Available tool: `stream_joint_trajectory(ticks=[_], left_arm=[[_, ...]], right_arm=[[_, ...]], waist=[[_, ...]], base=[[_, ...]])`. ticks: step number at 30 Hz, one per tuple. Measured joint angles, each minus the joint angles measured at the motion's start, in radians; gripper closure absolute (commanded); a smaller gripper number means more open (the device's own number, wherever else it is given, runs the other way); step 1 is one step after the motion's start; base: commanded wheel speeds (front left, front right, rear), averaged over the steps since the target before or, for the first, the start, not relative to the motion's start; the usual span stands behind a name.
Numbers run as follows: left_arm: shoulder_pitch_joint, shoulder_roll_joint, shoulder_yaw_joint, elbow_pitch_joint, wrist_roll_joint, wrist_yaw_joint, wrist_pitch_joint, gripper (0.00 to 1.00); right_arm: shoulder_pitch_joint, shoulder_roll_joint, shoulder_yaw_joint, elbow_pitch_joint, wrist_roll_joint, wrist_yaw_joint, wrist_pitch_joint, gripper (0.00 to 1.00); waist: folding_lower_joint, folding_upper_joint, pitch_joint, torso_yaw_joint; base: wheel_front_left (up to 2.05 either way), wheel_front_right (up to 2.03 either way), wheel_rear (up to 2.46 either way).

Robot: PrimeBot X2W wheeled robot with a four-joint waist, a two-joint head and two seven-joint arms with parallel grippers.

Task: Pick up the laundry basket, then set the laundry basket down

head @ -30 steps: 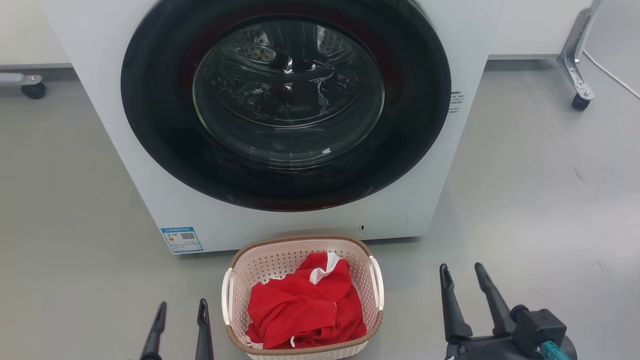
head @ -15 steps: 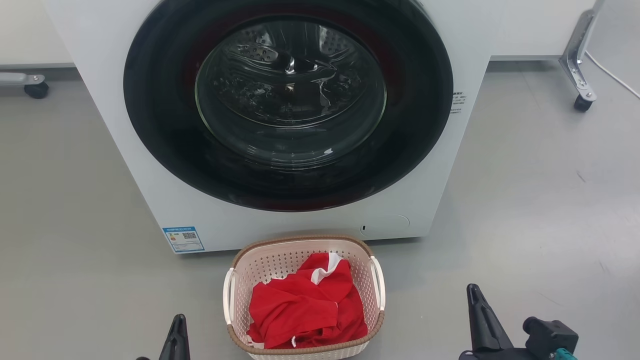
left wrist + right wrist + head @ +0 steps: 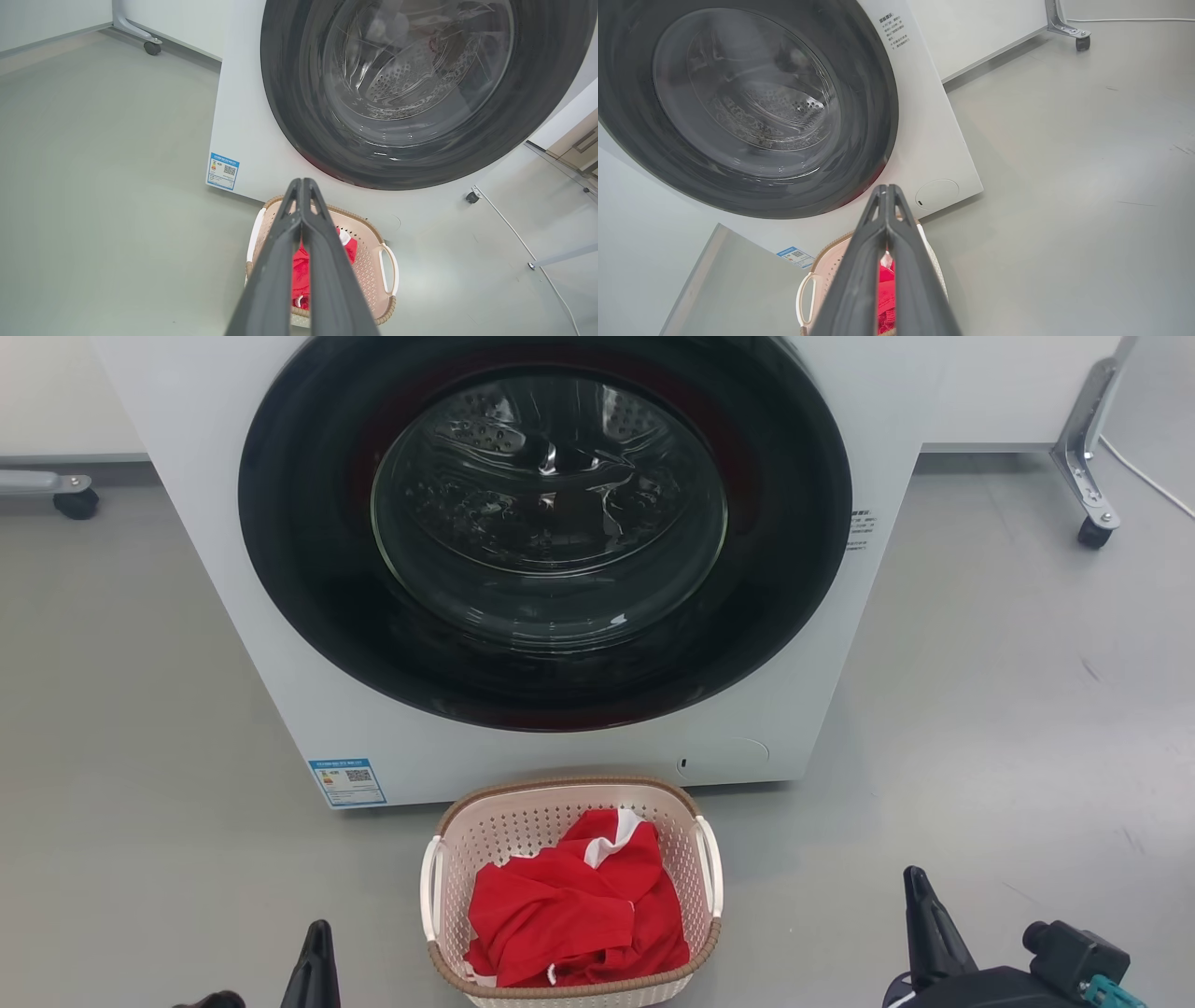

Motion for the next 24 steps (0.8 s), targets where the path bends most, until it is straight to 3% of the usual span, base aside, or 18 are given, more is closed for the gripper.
stream_joint_trajectory(ticks=[24], left_arm=[[-0.046, -0.006, 0.063, 0.041, -0.315, -0.061, 0.088, 1.00]], right_arm=[[-0.017, 0.010, -0.113, 0.021, 0.294, 0.056, 0.088, 1.00]], waist=[[0.0000, 0.0000, -0.004, 0.012]], base=[[0.00, 0.00, 0.00]])
